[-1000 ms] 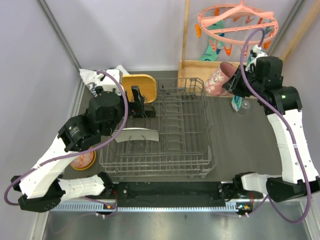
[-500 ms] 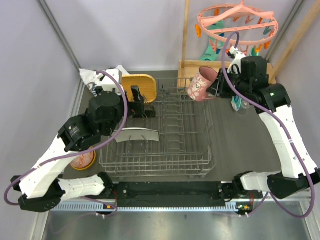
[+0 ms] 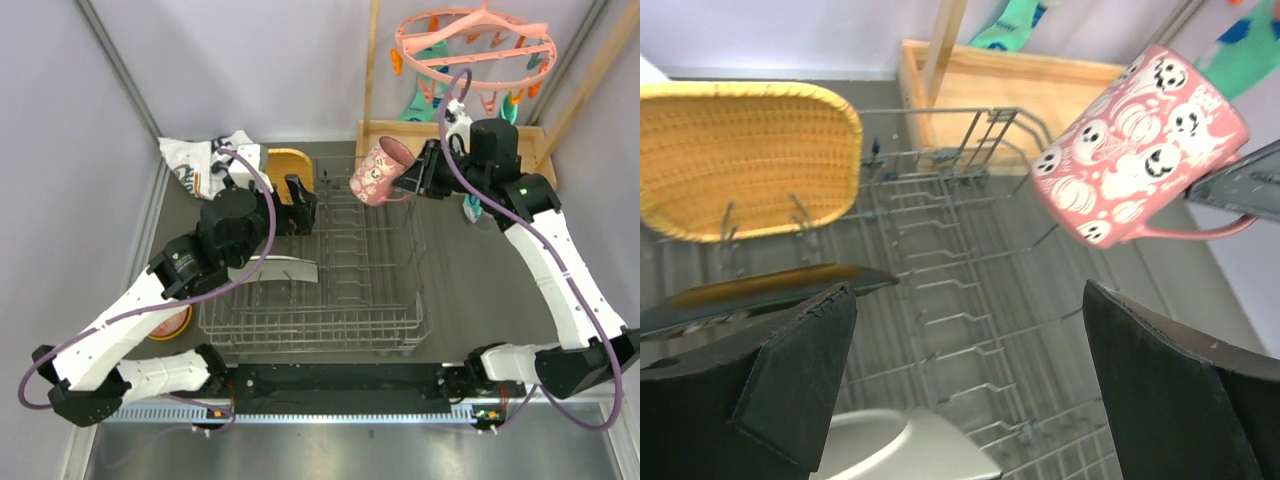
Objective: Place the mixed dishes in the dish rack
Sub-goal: Pass the cup from the right arm to the left
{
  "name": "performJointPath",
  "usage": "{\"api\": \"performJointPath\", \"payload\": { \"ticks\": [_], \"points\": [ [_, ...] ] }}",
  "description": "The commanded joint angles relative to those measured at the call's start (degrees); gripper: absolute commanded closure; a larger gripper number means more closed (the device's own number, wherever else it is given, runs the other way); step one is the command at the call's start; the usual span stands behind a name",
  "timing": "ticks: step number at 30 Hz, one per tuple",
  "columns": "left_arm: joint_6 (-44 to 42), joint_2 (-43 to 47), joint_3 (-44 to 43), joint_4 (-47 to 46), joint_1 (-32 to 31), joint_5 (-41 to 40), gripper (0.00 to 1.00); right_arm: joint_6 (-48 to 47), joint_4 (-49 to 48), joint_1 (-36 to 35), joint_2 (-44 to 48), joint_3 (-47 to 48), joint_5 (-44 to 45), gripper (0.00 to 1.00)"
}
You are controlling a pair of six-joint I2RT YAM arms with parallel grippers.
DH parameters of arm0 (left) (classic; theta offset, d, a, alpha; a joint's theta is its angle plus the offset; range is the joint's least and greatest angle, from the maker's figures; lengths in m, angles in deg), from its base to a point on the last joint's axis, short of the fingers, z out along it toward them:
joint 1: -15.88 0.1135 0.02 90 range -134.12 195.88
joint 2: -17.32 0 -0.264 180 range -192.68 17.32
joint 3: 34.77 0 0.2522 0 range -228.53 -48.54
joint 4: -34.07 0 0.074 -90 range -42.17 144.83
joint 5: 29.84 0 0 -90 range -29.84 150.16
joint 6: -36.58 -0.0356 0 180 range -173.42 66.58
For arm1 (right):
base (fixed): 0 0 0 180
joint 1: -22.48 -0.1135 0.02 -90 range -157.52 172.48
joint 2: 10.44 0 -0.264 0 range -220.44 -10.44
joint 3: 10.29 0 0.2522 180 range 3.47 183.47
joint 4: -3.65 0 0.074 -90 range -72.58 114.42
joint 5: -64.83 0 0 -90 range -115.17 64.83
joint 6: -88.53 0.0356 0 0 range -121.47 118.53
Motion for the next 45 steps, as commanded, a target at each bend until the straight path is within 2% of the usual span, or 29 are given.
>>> {"api": "performJointPath", "payload": {
  "ticks": [1, 6, 8, 11, 12, 15, 24, 34, 38, 41, 45],
  "points": [
    [2.8, 2.0, 2.1, -13.3, 2.2, 4.4, 0.01, 6.4, -16.4, 0.5, 4.1, 0.2, -7.0, 1.0],
    [8.5, 1.9, 3.7, -17.4, 6.5, 13.3, 0.01, 17.5, -28.0, 5.4, 6.6, -7.6, -14.2, 1.0],
    [11.0, 2.3, 5.6, -19.6, 10.2, 17.4, 0.01, 21.8, -33.3, 7.6, 7.5, -10.5, -17.1, 1.0],
    [18.2, 2.6, 9.0, -25.9, 16.7, 27.1, 0.01, 24.5, -36.9, 8.5, 8.0, -12.0, -19.3, 1.0],
    [22.2, 2.5, 11.1, -29.0, 19.6, 32.6, 0.01, 24.8, -37.3, 8.5, 8.0, -12.1, -19.5, 1.0],
    [29.1, 1.4, 13.6, -35.5, 23.1, 39.4, 0.01, 27.0, -40.5, 8.9, 8.3, -12.8, -20.7, 1.0],
    [38.3, -2.4, 16.5, -47.3, 24.0, 46.8, 0.01, 40.2, -58.7, 9.6, 7.6, -19.3, -24.0, 1.0],
    [44.0, -5.8, 18.4, -57.3, 24.0, 52.2, 0.01, 44.4, -63.0, 9.6, 7.4, -20.9, -23.4, 1.0],
    [44.3, -6.0, 19.2, -58.3, 23.3, 53.3, 0.01, 47.9, -68.2, 9.6, 7.1, -23.1, -20.0, 1.0],
    [42.6, -5.4, 18.7, -55.7, 22.0, 52.7, 0.01, 49.3, -70.4, 9.5, 6.2, -23.2, -17.6, 1.0],
    [41.3, -6.0, 17.4, -54.8, 19.0, 51.8, 0.01, 49.3, -70.1, 7.2, 4.5, -21.2, -16.3, 1.0]
  ]
}}
